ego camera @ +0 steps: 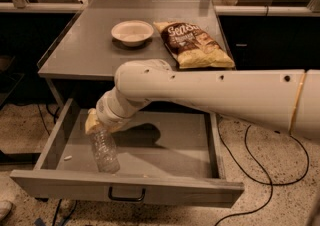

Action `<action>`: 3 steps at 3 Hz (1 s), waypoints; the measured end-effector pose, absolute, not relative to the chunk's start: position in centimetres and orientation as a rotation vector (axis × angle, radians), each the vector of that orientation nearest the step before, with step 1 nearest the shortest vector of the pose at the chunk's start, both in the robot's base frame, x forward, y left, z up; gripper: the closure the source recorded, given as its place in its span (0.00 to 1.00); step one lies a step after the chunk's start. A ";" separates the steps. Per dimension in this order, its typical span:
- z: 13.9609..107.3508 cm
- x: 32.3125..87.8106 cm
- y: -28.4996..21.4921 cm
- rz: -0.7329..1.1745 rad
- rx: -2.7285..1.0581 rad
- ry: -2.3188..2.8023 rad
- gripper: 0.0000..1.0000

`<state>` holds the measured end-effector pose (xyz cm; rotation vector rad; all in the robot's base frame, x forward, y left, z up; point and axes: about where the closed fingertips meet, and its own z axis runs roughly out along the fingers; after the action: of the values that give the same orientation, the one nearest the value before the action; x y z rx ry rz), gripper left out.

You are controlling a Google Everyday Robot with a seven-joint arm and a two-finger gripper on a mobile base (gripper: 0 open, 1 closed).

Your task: Place water bottle into top drawer

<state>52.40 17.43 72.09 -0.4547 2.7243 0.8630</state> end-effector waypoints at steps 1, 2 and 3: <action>69.5 52.0 16.5 0.853 -0.411 2.770 1.00; 67.0 51.9 15.7 0.848 -0.353 2.796 1.00; 67.0 51.9 15.7 0.848 -0.353 2.796 1.00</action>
Offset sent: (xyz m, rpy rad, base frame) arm -0.0077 -0.0246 -0.0613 -0.0280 0.0900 -0.0754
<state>51.90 15.67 66.98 -0.3528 2.7957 0.8484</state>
